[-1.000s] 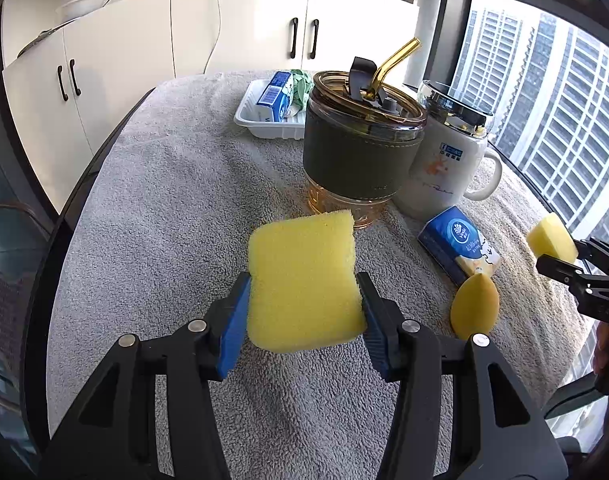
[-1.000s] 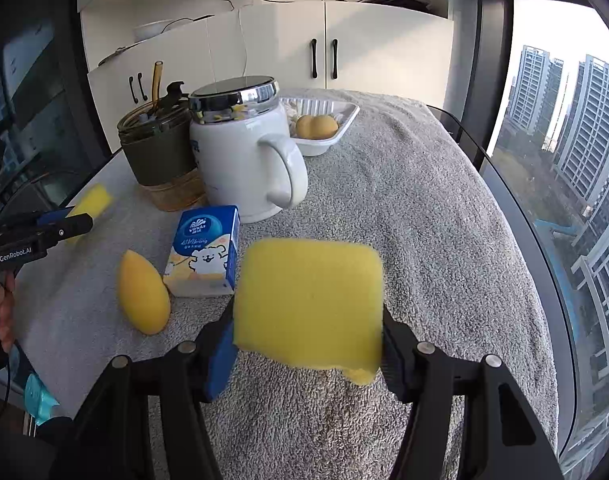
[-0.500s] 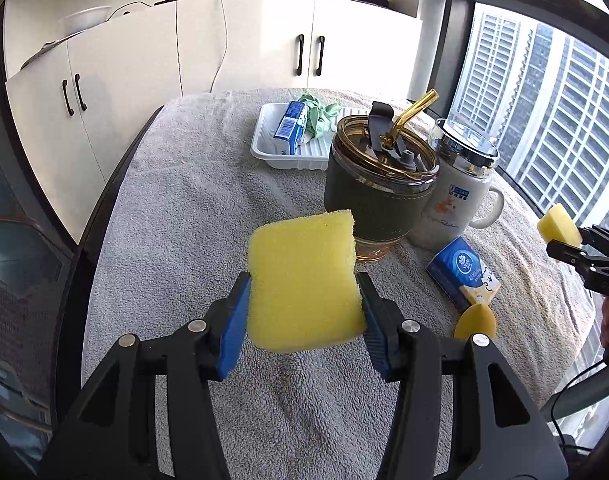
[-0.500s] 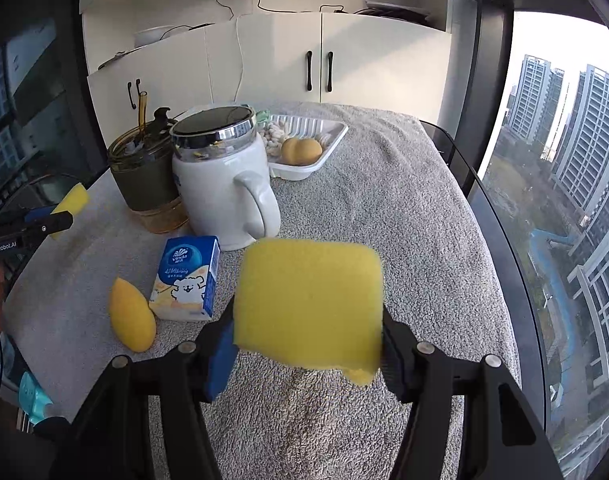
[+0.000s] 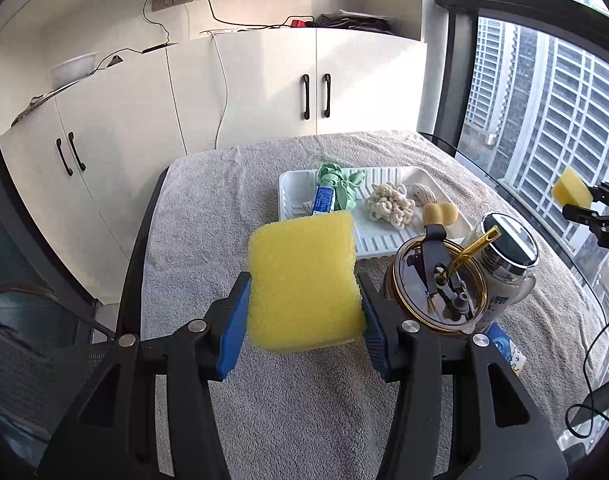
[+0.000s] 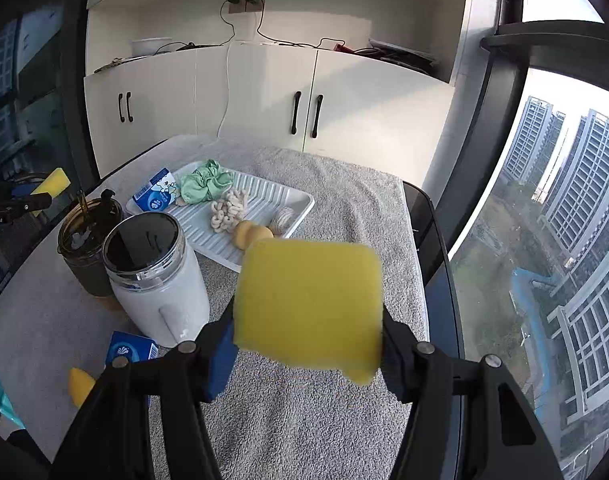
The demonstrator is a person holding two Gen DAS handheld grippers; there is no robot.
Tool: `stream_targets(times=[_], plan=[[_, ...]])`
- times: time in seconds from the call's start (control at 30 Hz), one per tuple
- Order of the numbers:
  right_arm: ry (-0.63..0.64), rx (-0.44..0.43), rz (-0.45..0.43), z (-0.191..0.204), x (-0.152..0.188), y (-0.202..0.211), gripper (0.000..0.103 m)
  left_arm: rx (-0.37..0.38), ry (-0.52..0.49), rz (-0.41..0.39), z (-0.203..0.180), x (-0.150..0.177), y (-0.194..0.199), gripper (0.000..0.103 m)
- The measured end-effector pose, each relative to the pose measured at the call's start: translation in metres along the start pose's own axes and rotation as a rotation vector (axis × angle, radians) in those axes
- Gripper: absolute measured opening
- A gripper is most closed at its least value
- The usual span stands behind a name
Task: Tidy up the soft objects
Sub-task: 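Lift and carry both yellow sponge blocks over the white tray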
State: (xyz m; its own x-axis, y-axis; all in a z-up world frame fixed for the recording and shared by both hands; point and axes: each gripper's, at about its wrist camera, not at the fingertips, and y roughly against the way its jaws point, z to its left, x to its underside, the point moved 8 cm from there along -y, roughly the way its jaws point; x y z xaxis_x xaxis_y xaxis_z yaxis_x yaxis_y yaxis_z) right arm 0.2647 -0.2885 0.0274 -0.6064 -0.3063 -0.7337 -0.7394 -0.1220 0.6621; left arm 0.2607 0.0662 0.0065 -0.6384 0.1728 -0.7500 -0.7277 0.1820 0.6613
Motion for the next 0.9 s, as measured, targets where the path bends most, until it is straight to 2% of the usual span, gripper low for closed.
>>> stream_targets(times=[0.3, 0.47, 0.67, 0.9], plan=[[0.076, -0.056, 0.015, -0.003, -0.076, -0.055, 0.063, 0.008, -0.086, 0.001, 0.004, -0.072, -0.052, 0.048], [0.099, -0.115, 0.049, 0.006, -0.105, -0.096, 0.063, 0.073, -0.108, 0.043, -0.008, -0.091, -0.096, 0.048], [0.146, -0.176, 0.116, 0.028, -0.113, -0.149, 0.063, 0.153, -0.189, 0.117, -0.039, -0.094, -0.142, 0.048], [0.146, -0.226, 0.199, 0.041, -0.100, -0.206, 0.063, 0.252, -0.240, 0.200, -0.064, -0.083, -0.177, 0.048]])
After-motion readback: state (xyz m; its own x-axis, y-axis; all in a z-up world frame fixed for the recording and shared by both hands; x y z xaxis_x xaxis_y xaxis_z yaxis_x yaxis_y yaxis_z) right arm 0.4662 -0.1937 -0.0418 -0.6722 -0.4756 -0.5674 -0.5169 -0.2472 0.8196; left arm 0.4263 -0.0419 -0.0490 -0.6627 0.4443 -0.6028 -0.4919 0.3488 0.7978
